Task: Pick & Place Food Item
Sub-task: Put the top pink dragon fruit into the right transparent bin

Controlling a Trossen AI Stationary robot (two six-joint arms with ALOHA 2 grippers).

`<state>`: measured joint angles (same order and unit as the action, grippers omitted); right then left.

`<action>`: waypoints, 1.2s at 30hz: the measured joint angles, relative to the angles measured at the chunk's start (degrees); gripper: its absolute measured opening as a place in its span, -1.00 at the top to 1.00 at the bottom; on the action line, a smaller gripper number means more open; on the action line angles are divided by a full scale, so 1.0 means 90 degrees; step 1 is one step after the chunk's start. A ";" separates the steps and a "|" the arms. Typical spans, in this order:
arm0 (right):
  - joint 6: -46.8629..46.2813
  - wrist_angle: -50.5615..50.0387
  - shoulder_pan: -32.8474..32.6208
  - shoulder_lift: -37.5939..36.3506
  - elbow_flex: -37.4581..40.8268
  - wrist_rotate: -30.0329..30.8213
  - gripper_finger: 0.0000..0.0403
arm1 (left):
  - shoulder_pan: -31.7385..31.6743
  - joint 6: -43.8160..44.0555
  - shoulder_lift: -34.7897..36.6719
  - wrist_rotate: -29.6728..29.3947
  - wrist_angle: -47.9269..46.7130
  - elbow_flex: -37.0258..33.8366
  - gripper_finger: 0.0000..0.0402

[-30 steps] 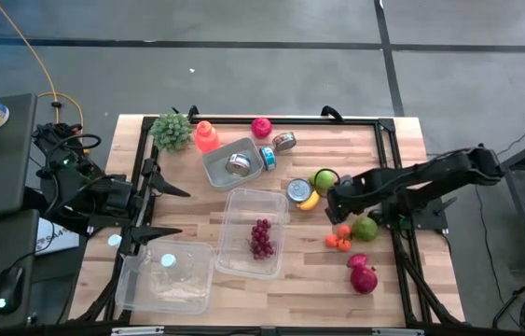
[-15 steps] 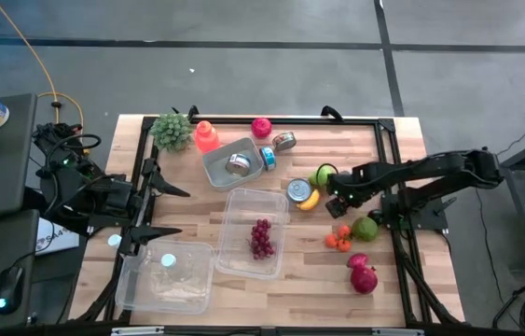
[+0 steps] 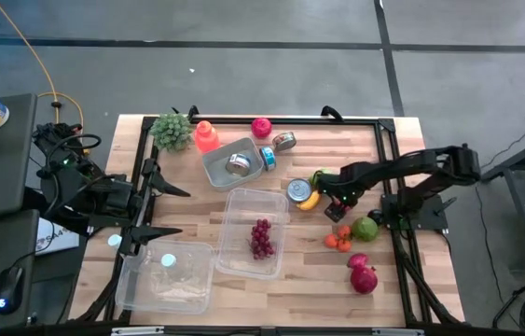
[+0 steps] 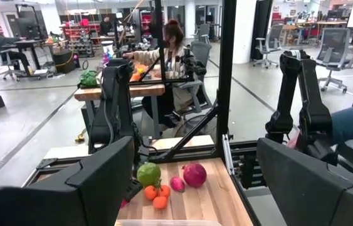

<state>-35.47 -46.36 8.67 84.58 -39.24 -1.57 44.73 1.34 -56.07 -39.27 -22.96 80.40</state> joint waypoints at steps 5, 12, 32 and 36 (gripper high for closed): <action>0.0349 0.0101 -0.0002 0.0402 -0.0039 -0.0090 -0.44 | 0.0000 0.0000 0.0000 -0.0002 0.0002 0.0000 -0.63; 0.0465 0.0180 -0.0053 0.0498 -0.0046 -0.0213 -0.25 | 0.0000 -0.0052 0.0000 -0.0039 0.0005 -0.0001 -0.63; 0.0147 -0.0460 -0.0102 0.0526 -0.0763 -0.0769 0.28 | 0.0000 -0.0148 -0.0020 -0.0056 0.0095 -0.0002 -0.63; 0.0064 -0.1060 -0.0362 0.0485 -0.1226 -0.0893 0.36 | 0.0000 -0.0151 -0.0053 -0.0056 0.0095 -0.0002 -0.63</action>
<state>-34.90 -55.90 5.41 88.94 -50.28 -9.61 44.73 -0.01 -56.55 -39.77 -22.11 80.38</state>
